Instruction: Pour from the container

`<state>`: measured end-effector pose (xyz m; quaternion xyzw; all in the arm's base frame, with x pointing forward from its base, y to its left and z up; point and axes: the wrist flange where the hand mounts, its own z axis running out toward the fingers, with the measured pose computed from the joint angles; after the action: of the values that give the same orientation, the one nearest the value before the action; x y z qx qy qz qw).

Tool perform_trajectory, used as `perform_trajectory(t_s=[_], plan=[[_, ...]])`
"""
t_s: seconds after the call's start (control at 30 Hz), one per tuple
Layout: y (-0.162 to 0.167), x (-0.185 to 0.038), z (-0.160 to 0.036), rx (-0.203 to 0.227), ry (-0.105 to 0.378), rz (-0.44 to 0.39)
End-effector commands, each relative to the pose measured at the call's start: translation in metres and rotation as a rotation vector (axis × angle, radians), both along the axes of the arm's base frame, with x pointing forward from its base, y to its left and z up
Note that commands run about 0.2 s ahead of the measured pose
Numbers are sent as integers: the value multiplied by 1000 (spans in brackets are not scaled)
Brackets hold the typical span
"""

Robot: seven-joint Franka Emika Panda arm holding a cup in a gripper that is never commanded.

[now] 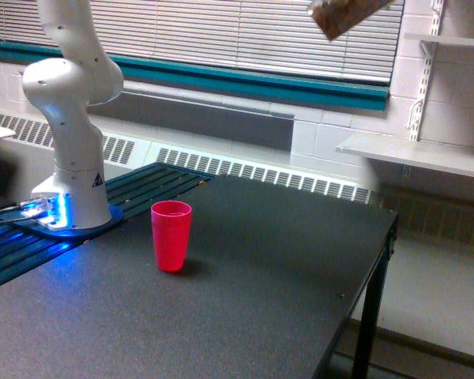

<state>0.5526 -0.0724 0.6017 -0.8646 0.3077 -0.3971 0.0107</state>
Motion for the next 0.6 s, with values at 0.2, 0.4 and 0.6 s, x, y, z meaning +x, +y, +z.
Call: perform_trajectory(t_s=[0.2,0.4,0.6], plan=[[24,-31,-27,-1,35,32],[33,-57,-37,6,53,73],[39,-81,-50,7,82,73]])
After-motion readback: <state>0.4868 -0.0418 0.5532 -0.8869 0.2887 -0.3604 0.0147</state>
